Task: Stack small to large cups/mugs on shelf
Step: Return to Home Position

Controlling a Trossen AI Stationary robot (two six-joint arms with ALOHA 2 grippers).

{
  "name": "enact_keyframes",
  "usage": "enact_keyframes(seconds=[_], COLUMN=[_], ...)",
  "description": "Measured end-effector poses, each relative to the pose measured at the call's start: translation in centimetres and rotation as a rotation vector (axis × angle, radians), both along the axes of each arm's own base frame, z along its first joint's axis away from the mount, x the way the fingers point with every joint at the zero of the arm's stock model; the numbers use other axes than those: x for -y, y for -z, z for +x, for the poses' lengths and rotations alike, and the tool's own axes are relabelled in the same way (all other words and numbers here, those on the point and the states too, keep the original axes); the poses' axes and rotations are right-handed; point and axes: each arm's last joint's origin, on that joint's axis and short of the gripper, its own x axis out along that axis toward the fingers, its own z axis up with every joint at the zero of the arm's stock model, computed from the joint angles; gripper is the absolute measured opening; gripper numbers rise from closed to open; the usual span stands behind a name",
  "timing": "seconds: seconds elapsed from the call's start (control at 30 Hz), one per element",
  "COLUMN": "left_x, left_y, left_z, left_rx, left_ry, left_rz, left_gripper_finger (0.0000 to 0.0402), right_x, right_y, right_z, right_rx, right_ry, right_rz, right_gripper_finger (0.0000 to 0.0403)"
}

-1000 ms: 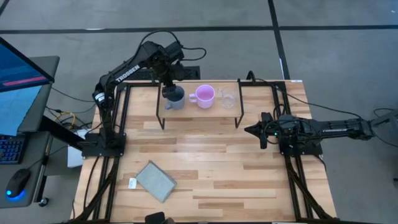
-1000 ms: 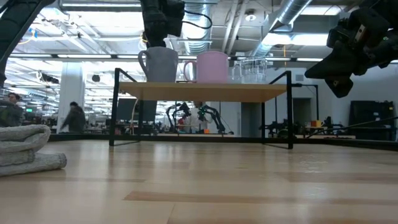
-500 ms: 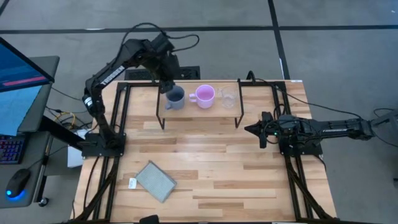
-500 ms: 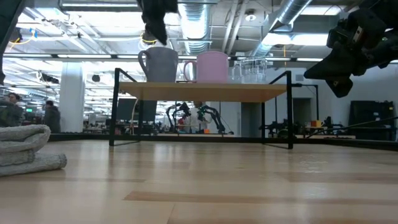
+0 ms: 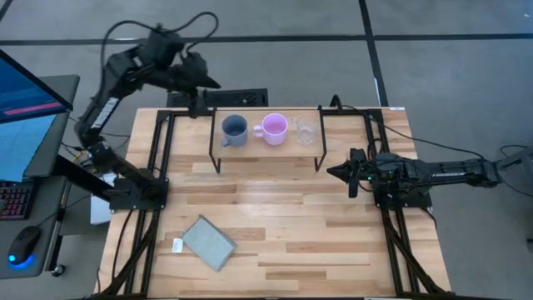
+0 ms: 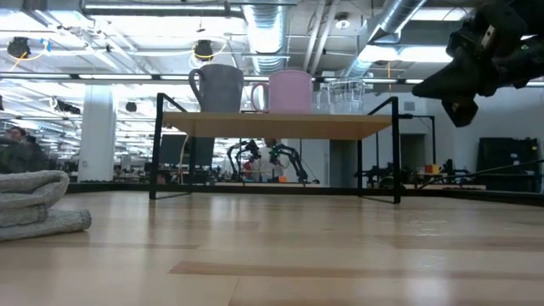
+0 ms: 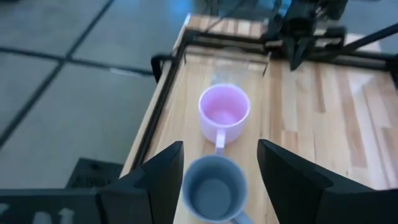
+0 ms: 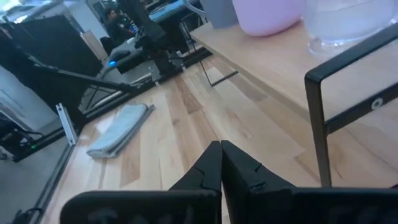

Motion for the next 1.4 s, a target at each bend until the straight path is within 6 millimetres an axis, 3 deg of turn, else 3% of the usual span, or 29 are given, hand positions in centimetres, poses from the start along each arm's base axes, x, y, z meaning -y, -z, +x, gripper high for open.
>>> enact_keyframes(seconds=[0.13, 0.27, 0.83, 1.13, 1.4], left_x=[1.6, 2.9, 6.6, 8.9, 9.4], left_y=[-0.9, -0.3, 12.0, 15.2, 16.5], left_z=[-1.3, -2.2, -6.3, -7.3, -7.6], left_rx=[0.067, 0.116, 0.356, 0.534, 0.515], left_ry=[0.000, 0.005, -0.078, 0.065, 0.097], left_rz=[0.015, 0.019, -0.097, -0.215, -0.184], left_gripper_finger=[0.0198, 0.0198, 0.0198, 0.0198, 0.0198], right_x=[0.0, 0.0, 0.0, 0.0, 0.0], right_y=[0.0, 0.0, 0.0, 0.2, 0.2], right_z=[0.0, 0.0, 0.0, 0.0, 0.0], right_rx=[-0.003, -0.003, -0.003, -0.022, -0.022], right_ry=[-0.005, -0.005, -0.012, -0.004, 0.001], right_rz=[-0.018, -0.019, -0.020, -0.020, -0.021], right_gripper_finger=[0.0026, 0.0024, 0.0029, 0.0026, 0.0027])
